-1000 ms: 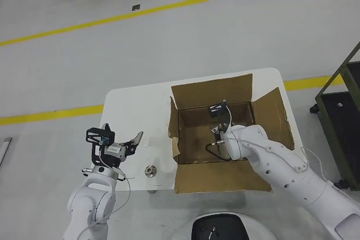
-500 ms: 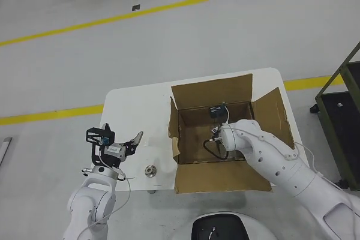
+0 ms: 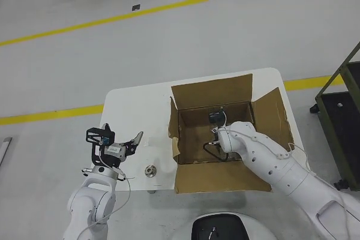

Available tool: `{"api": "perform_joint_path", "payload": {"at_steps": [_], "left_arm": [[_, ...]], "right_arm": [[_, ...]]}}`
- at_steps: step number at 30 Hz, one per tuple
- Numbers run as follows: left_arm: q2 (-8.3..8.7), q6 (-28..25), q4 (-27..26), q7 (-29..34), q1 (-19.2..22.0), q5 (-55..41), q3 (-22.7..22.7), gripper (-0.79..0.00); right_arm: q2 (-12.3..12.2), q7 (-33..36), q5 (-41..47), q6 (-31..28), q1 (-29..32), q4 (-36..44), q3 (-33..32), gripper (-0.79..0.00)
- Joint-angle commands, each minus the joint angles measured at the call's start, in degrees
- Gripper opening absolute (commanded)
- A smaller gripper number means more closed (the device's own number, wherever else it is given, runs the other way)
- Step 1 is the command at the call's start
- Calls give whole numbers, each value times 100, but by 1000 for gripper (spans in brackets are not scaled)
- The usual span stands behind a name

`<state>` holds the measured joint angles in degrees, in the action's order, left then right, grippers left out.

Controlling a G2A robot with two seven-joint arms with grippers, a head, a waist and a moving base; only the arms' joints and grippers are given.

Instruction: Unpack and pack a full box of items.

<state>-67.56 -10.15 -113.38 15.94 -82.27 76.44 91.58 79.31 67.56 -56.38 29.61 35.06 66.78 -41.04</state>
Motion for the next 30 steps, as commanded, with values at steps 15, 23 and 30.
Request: {"api": "perform_joint_path", "payload": {"at_steps": [15,23,30], "left_arm": [[0,0,0,0,0,0,0,0],[0,0,0,0,0,0,0,0],[0,0,0,0,0,0,0,0]], "right_arm": [[251,-124,98,-205,-129,-590,62,-616],[232,-180,-27,-111,-29,-60,-190,-785],[-42,-369,-403,-239,699,1862,-958,-785]]}}
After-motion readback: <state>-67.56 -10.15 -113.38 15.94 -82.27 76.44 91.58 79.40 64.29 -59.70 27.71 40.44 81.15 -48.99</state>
